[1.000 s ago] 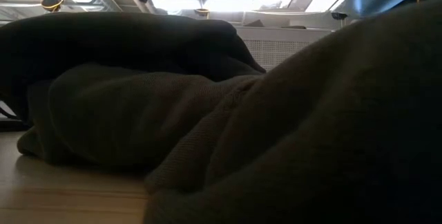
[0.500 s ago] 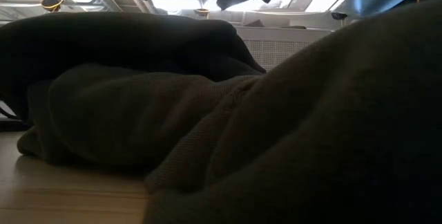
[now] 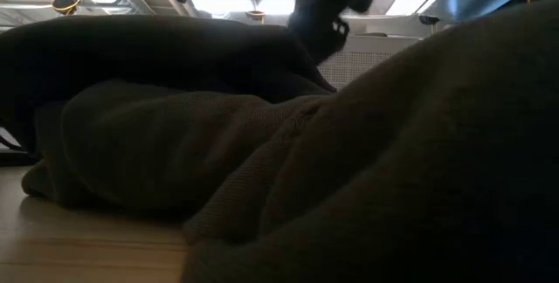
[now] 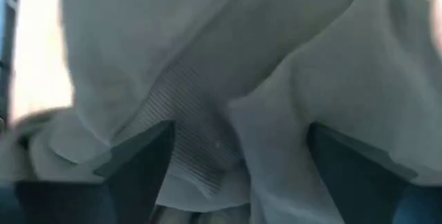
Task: Sort clothes
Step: Put the gray sweatshirt into the white laundry bin
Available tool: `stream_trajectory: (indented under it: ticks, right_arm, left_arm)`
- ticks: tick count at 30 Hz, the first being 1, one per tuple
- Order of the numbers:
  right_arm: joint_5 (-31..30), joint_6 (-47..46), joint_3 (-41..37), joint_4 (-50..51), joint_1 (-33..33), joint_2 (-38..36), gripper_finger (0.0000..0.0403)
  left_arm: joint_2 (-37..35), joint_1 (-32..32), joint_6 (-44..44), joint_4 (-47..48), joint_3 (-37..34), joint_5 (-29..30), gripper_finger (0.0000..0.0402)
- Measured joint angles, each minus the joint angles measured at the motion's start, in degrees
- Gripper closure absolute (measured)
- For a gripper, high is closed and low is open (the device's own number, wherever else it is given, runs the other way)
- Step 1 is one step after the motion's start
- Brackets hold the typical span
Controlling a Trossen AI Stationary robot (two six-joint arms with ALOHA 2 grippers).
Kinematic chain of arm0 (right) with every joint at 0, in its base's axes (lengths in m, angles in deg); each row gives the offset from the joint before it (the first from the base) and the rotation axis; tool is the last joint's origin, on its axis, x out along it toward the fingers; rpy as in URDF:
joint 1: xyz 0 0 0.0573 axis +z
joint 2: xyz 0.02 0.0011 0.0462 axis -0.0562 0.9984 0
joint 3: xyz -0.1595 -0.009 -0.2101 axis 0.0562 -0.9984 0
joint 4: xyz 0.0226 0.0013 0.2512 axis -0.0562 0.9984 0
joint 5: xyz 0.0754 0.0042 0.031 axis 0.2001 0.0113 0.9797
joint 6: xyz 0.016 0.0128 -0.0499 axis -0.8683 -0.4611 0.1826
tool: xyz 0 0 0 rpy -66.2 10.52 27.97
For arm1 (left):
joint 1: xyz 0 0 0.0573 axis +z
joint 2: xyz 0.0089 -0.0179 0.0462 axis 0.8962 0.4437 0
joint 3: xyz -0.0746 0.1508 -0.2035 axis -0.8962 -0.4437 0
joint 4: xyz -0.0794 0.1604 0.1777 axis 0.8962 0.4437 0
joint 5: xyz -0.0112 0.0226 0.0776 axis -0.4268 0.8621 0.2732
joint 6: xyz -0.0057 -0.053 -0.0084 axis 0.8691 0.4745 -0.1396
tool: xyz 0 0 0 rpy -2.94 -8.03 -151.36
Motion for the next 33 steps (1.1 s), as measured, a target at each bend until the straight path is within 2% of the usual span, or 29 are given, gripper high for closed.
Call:
stream_trajectory:
  ticks: [8, 12, 16, 20, 27, 28, 33]
  right_arm:
    - [0.9, 6.8, 0.2, -6.4, 0.3, 8.3, 0.004]
    - [0.6, 8.5, 0.4, -6.7, -1.7, 10.3, 0.0064]
    - [1.5, 8.5, 0.3, -6.5, -4.3, 10.5, 0.0116]
    - [-3.0, 8.4, 0.3, -3.8, -6.0, 10.6, 0.0187]
    - [-11.6, 8.2, 0.3, 0.2, -6.3, 11.7, 0.0358]
    - [-12.6, 8.1, 0.3, 0.8, -5.9, 11.7, 0.0372]
    - [-19.6, 7.4, 0.1, 4.3, -3.0, 11.0, 0.0364]
  left_arm:
    - [0.0, 0.0, 0.4, 0.1, 0.0, 0.0, 0.0245]
    - [0.0, 0.0, 0.4, -0.1, 0.0, 0.0, 0.0245]
    - [0.0, 0.0, 0.4, -0.1, 0.0, 0.0, 0.0245]
    - [0.0, 0.0, 0.7, 0.1, 0.0, 0.0, 0.0245]
    - [0.0, 0.0, 1.5, 0.2, 0.0, 0.0, 0.0245]
    - [0.0, 0.0, 1.5, 0.2, 0.0, 0.0, 0.0245]
    - [0.0, 0.0, 1.5, 0.4, 0.0, 0.0, 0.0245]
